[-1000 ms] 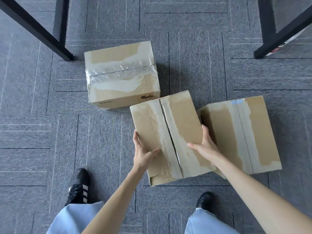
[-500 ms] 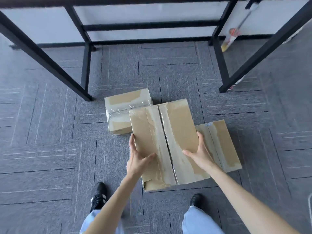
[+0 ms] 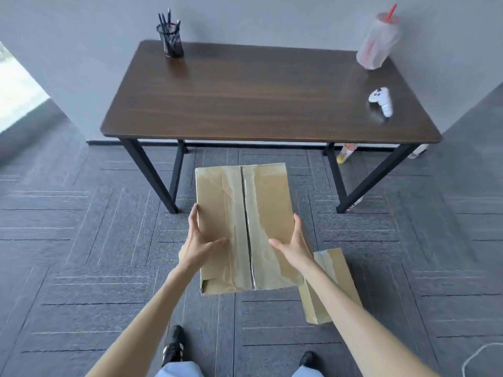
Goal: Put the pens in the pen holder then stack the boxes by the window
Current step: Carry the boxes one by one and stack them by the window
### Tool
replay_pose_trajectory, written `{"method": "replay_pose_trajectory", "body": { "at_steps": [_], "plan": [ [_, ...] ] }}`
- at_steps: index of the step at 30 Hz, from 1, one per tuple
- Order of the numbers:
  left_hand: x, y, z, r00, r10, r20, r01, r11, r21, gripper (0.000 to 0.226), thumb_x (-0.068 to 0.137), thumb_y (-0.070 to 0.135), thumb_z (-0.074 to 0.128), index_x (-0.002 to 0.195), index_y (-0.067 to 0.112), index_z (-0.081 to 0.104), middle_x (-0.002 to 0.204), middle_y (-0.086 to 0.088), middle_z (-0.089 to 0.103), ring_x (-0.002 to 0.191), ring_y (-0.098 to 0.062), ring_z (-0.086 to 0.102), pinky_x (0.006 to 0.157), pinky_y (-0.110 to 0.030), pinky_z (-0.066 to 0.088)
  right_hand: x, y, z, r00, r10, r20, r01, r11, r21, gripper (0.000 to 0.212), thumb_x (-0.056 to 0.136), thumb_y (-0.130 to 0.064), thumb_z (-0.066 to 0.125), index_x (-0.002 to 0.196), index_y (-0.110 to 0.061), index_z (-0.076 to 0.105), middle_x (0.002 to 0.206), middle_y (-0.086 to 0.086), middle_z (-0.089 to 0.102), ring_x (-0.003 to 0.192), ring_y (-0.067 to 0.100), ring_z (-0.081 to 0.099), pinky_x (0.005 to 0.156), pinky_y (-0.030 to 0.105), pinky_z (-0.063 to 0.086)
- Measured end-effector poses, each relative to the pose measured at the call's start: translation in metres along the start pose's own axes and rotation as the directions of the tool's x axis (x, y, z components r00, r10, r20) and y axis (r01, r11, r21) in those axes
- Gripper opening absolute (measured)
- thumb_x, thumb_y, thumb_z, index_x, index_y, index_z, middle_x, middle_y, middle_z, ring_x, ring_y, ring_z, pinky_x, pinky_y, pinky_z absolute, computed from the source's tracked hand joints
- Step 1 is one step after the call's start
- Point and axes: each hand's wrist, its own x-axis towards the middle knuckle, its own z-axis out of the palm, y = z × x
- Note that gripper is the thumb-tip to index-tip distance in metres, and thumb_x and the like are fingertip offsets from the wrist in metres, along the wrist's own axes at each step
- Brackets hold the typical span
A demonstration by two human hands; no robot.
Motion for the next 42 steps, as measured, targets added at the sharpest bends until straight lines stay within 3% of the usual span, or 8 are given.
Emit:
{"method": "replay_pose_trajectory", "body": {
  "at_steps": [5,12,21,26,33,36,39,42],
  "plan": [
    [-0.019,0.031,-0.085,0.996,0.019,-0.092,-0.02,1.0,-0.004,0.109,0.066,0.043,0.078,0.137,0.056,-0.003,0.149,0.008,0.036,0.093,-0.03,0.059,0.075,-0.041,0.052,-0.022,-0.08,0.003,0.993,-0.117,0.019,0.115,0.989,0.091,0.099,0.083,-0.027,0.073,0.152,-0.026,0.002,0.161,0.003,0.011,0.145,0.024,0.022,0.112,0.042,0.027],
    [-0.048,0.05,-0.203,0.975,0.038,-0.22,-0.048,0.998,-0.042,0.104,0.063,0.051,0.076,0.136,0.055,0.002,0.137,0.011,0.047,0.092,-0.028,0.06,0.077,-0.04,0.05,-0.049,-0.19,0.021,0.957,-0.28,0.079,0.27,0.955,0.12,0.1,0.078,-0.033,0.076,0.15,-0.028,0.007,0.158,0.004,0.019,0.141,0.024,0.028,0.112,0.042,0.029],
    [-0.102,0.067,-0.315,0.854,0.074,-0.515,-0.134,0.988,-0.081,0.096,0.068,0.05,0.08,0.135,0.042,0.012,0.143,0.002,0.049,0.11,-0.027,0.059,0.076,-0.033,0.046,-0.085,-0.308,0.048,0.829,-0.541,0.139,0.522,0.839,0.15,0.099,0.077,-0.036,0.077,0.149,-0.028,0.009,0.154,0.006,0.029,0.14,0.026,0.027,0.112,0.045,0.03],
    [-0.142,0.055,-0.364,0.789,0.013,-0.614,-0.172,0.964,-0.201,0.097,0.045,0.07,0.074,0.12,0.044,0.017,0.136,-0.002,0.055,0.111,-0.029,0.061,0.094,-0.052,0.05,-0.11,-0.36,0.067,0.736,-0.636,0.232,0.614,0.772,0.166,0.101,0.078,-0.042,0.074,0.15,-0.031,0.004,0.159,0.005,0.015,0.147,0.027,0.012,0.115,0.049,0.026],
    [-0.165,0.023,-0.473,0.719,0.032,-0.694,-0.335,0.891,-0.306,0.098,0.05,0.057,0.077,0.129,0.043,0.022,0.126,0.005,0.054,0.112,-0.024,0.058,0.099,-0.05,0.048,-0.139,-0.463,0.146,0.612,-0.748,0.255,0.723,0.66,0.201,0.095,0.076,-0.043,0.075,0.146,-0.035,0.012,0.156,0.005,0.021,0.142,0.026,0.027,0.11,0.042,0.031],
    [-0.165,-0.002,-0.533,0.683,0.068,-0.727,-0.432,0.84,-0.327,0.085,0.064,0.038,0.081,0.129,0.051,0.027,0.116,0.026,0.05,0.108,-0.014,0.058,0.087,-0.042,0.053,-0.152,-0.51,0.197,0.591,-0.755,0.284,0.71,0.654,0.261,0.09,0.079,-0.04,0.074,0.145,-0.034,0.014,0.155,0.002,0.018,0.141,0.023,0.026,0.107,0.037,0.03],
    [-0.16,-0.028,-0.597,0.671,0.078,-0.737,-0.472,0.811,-0.344,0.081,0.075,0.022,0.08,0.131,0.05,0.028,0.114,0.024,0.047,0.104,-0.011,0.058,0.078,-0.036,0.055,-0.161,-0.557,0.25,0.582,-0.755,0.302,0.705,0.654,0.274,0.09,0.077,-0.044,0.074,0.144,-0.036,0.015,0.156,0.001,0.018,0.141,0.022,0.026,0.11,0.039,0.029],
    [-0.153,-0.055,-0.656,0.685,0.059,-0.726,-0.461,0.807,-0.369,0.083,0.069,0.031,0.08,0.131,0.05,0.028,0.115,0.019,0.047,0.106,-0.017,0.058,0.081,-0.041,0.057,-0.169,-0.603,0.298,0.594,-0.741,0.311,0.702,0.667,0.248,0.092,0.075,-0.049,0.074,0.144,-0.036,0.014,0.156,0.002,0.019,0.141,0.023,0.028,0.113,0.044,0.03]
  ]
}}
